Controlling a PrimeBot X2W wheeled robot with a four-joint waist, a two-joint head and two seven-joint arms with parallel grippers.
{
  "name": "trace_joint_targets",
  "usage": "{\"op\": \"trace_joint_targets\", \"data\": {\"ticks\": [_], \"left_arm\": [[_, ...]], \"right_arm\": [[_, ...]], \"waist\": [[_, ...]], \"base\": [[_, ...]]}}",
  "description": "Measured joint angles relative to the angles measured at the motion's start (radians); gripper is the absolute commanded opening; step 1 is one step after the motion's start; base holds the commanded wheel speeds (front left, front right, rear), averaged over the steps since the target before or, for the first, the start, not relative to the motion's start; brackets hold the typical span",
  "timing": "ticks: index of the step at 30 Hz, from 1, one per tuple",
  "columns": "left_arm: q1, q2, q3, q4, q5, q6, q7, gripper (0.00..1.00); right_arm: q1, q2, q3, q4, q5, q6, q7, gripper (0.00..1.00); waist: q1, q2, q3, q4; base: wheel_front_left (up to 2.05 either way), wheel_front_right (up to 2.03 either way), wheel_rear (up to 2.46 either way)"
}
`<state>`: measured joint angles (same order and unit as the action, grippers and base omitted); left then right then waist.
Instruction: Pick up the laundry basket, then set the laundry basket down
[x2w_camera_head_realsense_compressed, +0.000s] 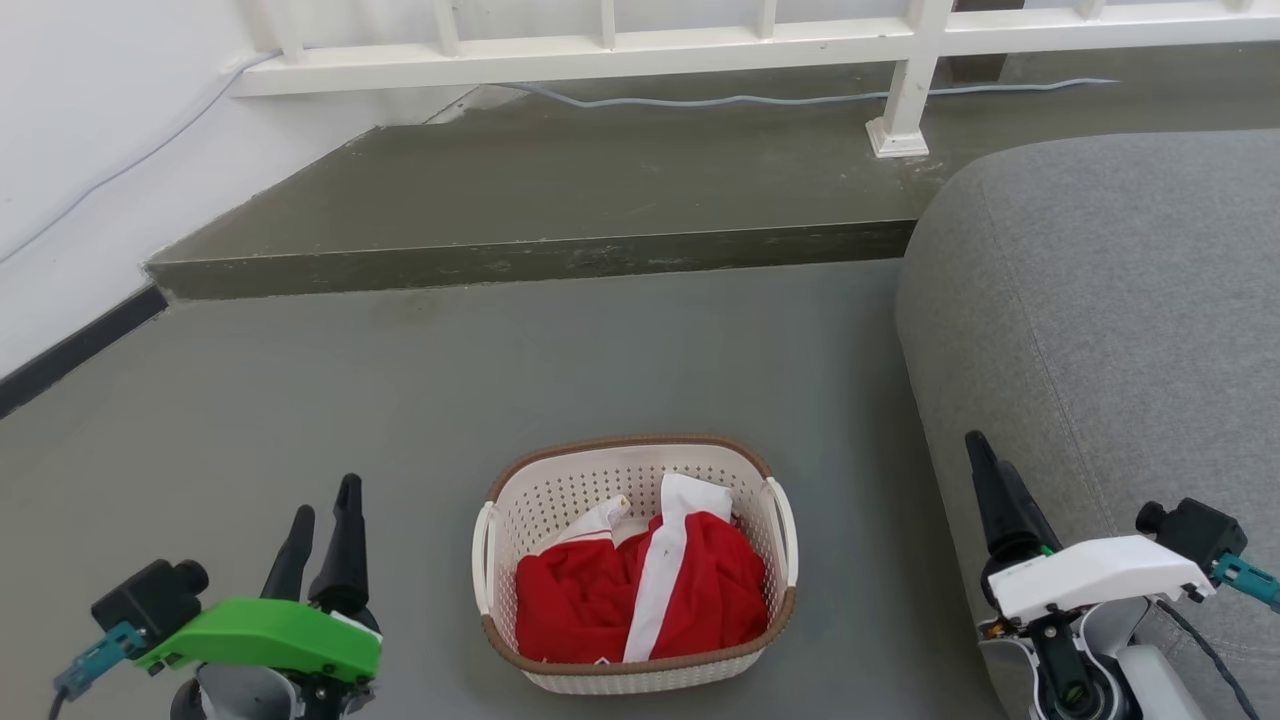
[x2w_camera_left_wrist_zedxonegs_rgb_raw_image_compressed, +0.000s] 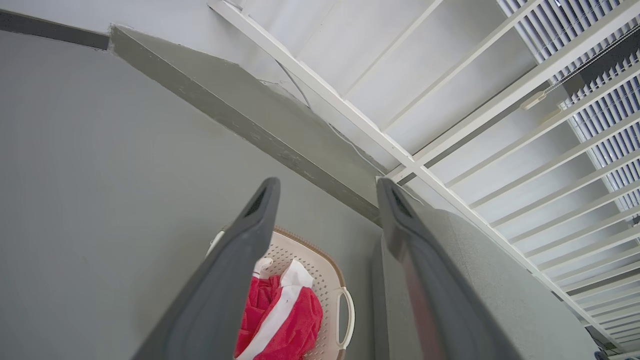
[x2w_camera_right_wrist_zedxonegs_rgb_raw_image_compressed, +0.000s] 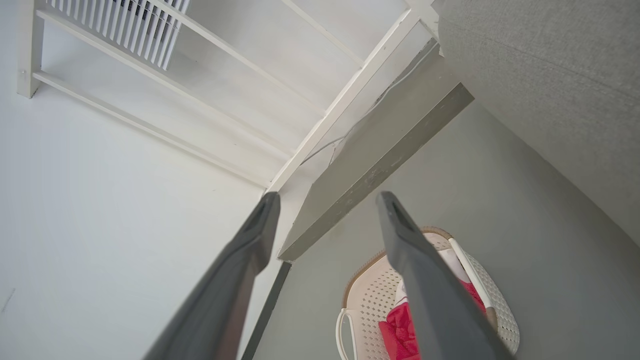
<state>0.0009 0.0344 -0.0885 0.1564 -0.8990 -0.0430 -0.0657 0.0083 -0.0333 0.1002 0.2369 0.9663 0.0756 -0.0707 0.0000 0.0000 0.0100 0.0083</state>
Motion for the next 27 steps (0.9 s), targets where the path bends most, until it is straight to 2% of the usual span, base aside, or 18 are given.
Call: {"op": "trace_joint_targets", "data": {"ticks": [27], "left_arm": [[0.044,0.01,-0.088,-0.04,0.403,0.07,-0.078,1.0]], "right_arm": [[0.001,-0.006,0.109,-0.022,-0.363,-0.045,-0.079,1.0]], "waist": [[0.0,0.0,-0.001,0.0]], "base": [[0.0,0.0,0.0]]}}
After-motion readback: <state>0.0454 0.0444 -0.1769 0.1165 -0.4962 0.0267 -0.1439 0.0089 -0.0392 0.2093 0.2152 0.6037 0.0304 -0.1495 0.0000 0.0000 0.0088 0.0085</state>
